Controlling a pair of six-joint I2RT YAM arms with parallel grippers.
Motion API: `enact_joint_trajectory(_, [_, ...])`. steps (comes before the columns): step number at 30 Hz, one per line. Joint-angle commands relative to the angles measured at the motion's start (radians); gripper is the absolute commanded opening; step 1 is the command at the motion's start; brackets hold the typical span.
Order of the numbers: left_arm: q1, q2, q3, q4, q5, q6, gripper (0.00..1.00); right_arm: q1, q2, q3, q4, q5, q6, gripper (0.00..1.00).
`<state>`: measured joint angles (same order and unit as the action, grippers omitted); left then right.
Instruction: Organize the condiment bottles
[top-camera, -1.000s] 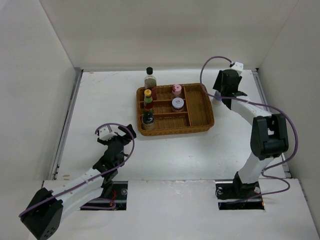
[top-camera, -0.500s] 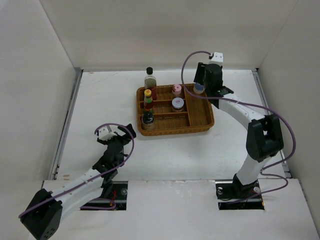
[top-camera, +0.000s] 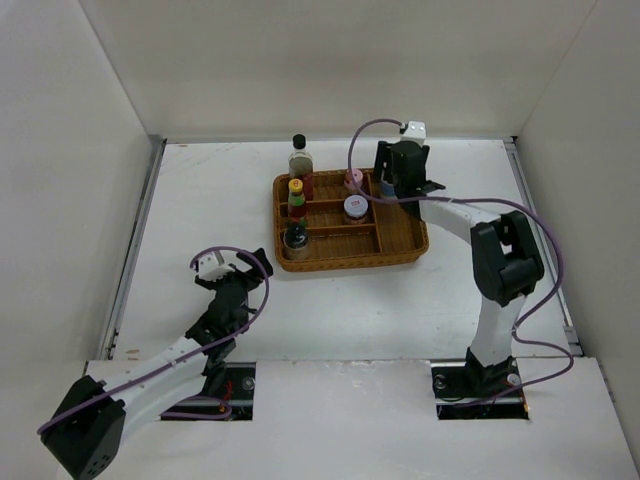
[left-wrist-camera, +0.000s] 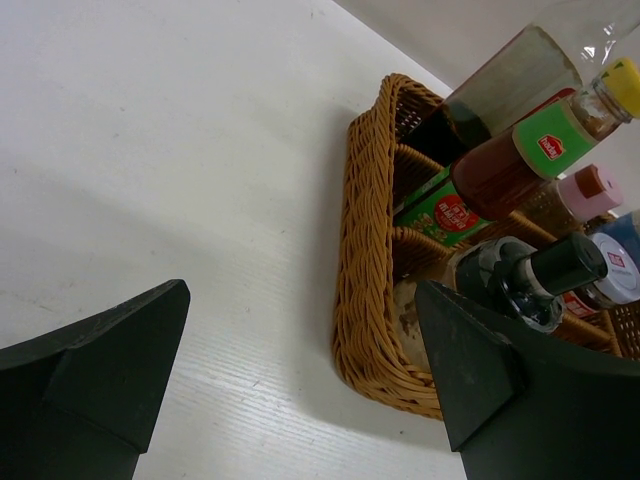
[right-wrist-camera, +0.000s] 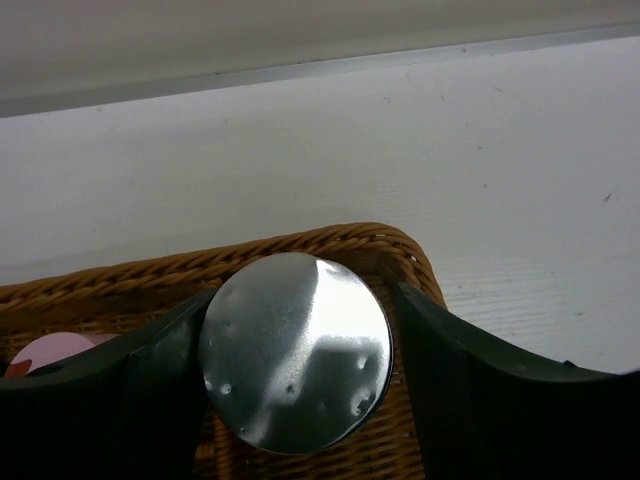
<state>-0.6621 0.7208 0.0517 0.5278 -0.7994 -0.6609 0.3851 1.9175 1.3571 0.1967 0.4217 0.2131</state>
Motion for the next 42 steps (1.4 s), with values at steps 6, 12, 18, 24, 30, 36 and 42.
enact_joint_trajectory(6, [0.009,0.037,0.0,0.04,0.019,0.009,1.0,0.013,-0.185,-0.093,0.106,0.014,0.051,1.0])
enact_joint_trajectory(12, [0.012,0.054,0.01,0.037,0.028,0.004,1.0,-0.03,-0.463,-0.353,0.181,0.084,0.149,1.0])
enact_joint_trajectory(18, [0.061,0.032,0.013,0.002,0.078,-0.006,1.0,-0.203,-0.675,-0.688,0.213,0.111,0.374,1.0])
enact_joint_trajectory(24, [0.129,0.043,0.071,-0.182,0.086,-0.072,1.0,-0.3,-0.693,-0.866,0.314,0.089,0.482,1.0])
enact_joint_trajectory(30, [0.158,0.078,0.138,-0.321,0.118,-0.128,1.0,-0.321,-0.641,-0.897,0.418,0.083,0.476,1.0])
enact_joint_trajectory(36, [0.157,0.131,0.191,-0.38,0.157,-0.129,1.0,-0.346,-0.589,-0.914,0.461,0.06,0.474,1.0])
enact_joint_trajectory(42, [0.161,0.132,0.224,-0.46,0.166,-0.128,1.0,-0.341,-0.572,-0.921,0.504,0.04,0.479,1.0])
